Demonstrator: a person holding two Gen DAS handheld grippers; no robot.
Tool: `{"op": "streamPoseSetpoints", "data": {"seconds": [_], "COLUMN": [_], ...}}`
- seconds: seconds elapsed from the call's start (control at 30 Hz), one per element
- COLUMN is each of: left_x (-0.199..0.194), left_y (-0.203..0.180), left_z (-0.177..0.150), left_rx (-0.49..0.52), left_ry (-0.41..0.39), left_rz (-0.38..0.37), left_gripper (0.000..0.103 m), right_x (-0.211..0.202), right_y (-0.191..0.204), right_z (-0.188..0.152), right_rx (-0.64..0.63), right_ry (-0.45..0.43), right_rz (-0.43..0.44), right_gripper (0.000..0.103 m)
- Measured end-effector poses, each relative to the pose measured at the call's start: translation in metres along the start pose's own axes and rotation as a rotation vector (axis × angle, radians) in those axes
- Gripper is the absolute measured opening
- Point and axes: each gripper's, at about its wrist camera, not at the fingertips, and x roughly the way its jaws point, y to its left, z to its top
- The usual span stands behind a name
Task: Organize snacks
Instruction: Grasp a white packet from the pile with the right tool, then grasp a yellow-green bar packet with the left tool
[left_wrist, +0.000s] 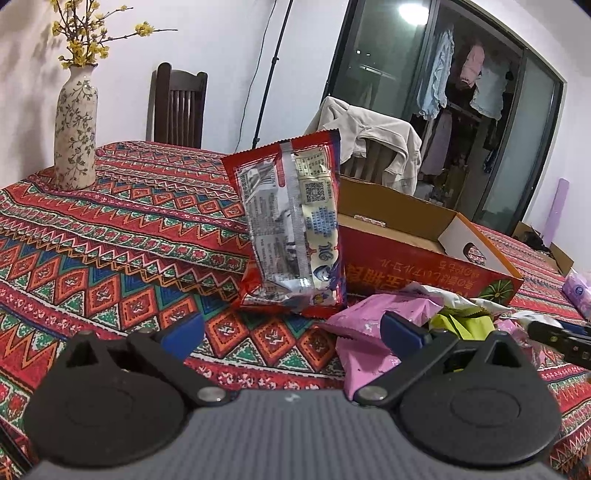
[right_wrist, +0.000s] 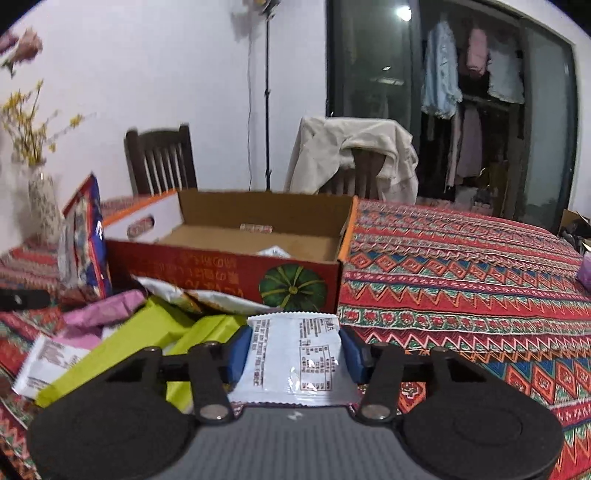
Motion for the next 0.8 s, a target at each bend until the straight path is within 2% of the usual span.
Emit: {"op": "streamPoseSetpoints", "data": {"seconds": [0.13,0.3,0.43,0.57,0.8], "left_x": [-0.004,-0.016,-0.02,-0.012,0.012], "left_y": [-0.008,-0.037,-0.071,-0.098,-0.132], "left_z": [0.001,0.006,0.005,0.001,-0.017], "left_rx": [0.032,0.09,0.177,0.225,0.311], "left_ry": [-0.009,-0.011,-0.018,0.02,0.109], "left_rz": [0.028,-0.021,-0.04,-0.058,-0.013], "left_gripper": [0.103,0.103,0.103,0.103,0.102], "right_x": [-0.013,-0.022,-0.027,-0.031,-0.037], "right_y": [0.001,0.0,-0.002,-0.005,-0.01], "right_z": [-0.005,-0.007,-0.011,-0.012,-0.016], "right_rx": [0.013,0.023,0.039,0.064,0.081], "right_ry": [-0.028,-0.046,-0.06,-0.077,-0.093], "right_rz": [0.008,0.025,0.032,0.027,0.046], "right_gripper": [0.051,0.051,0.051,0.051,0.051]}}
